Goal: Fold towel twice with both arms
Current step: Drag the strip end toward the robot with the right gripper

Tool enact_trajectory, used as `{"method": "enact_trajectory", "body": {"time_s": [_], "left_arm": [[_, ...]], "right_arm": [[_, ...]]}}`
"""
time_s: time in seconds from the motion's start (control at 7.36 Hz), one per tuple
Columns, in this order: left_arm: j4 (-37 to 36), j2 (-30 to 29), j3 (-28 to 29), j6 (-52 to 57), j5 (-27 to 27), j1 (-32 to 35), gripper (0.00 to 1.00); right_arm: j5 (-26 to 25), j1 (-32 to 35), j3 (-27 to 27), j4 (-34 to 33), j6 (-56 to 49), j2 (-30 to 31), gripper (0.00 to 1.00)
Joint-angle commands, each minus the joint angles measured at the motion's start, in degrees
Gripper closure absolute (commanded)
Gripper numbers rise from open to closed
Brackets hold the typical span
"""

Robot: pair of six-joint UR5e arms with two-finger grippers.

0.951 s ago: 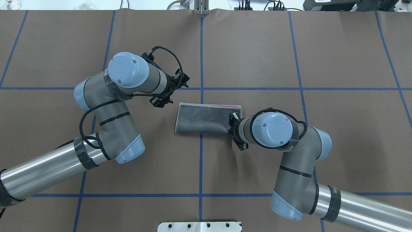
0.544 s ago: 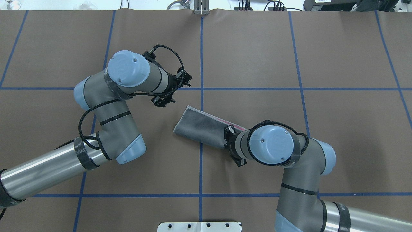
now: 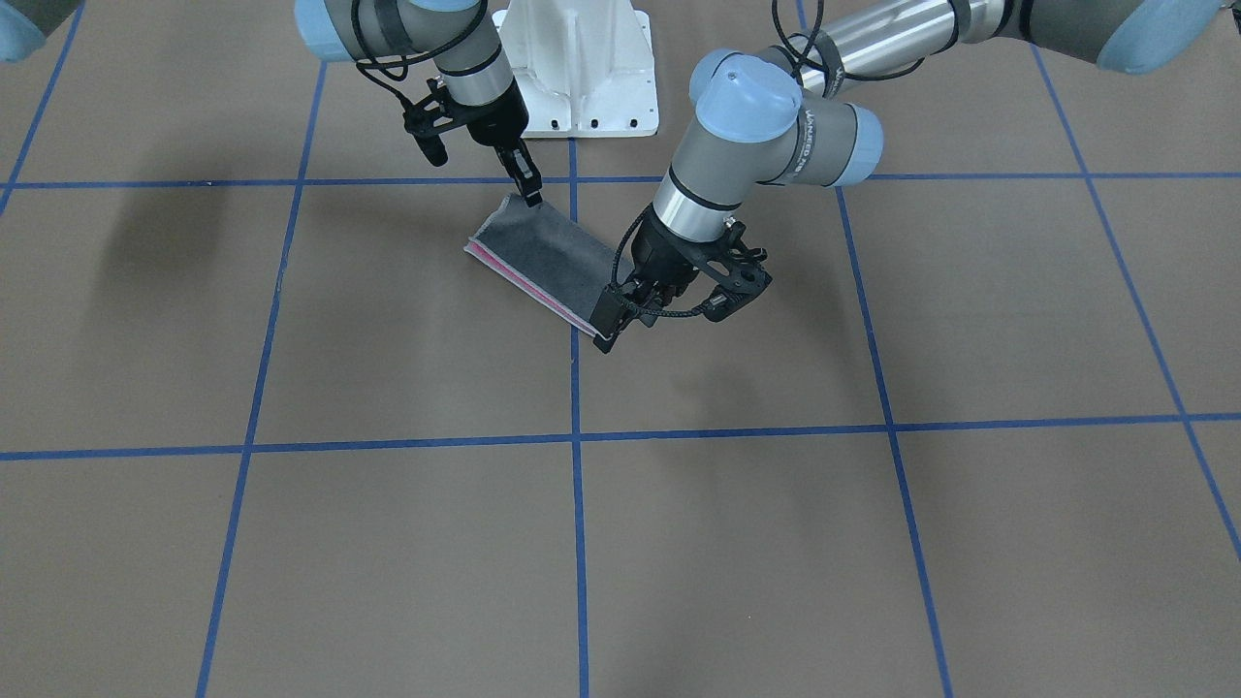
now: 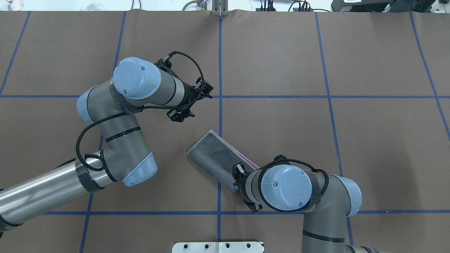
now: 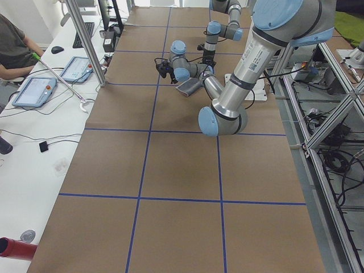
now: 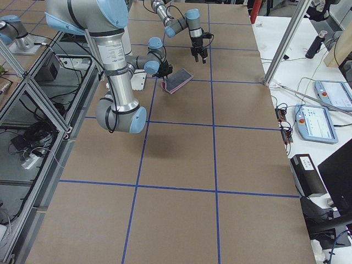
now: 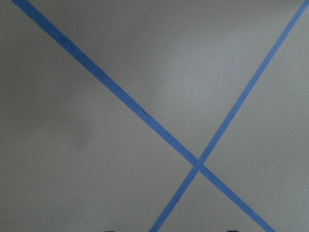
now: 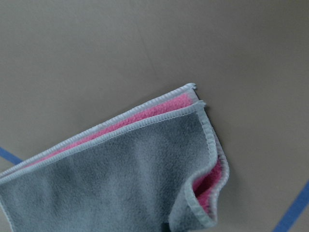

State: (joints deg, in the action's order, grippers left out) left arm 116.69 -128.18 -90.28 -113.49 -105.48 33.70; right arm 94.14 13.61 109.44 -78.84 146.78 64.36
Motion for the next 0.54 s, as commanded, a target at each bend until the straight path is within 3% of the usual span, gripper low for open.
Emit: {"method": "enact_trajectory", "body": {"time_s": [0.0, 0.27, 0.41], "left_arm": [[-2.2, 3.0, -3.1, -0.5, 0.5, -3.4, 0.16], [-3.8, 3.6, -4.2, -3.0, 1.3, -6.7, 0.19], [-6.4, 3.6, -5.1, -3.0, 4.3, -9.4, 0.26]], "right_arm": [[2.1, 4.5, 0.9, -2.6, -1.8, 0.0, 0.0], [4.9, 10.2, 0.4, -2.6, -7.9, -0.4, 0.0], [5.3, 11.9, -0.3, -2.5, -10.1, -0.6, 0.0]]}}
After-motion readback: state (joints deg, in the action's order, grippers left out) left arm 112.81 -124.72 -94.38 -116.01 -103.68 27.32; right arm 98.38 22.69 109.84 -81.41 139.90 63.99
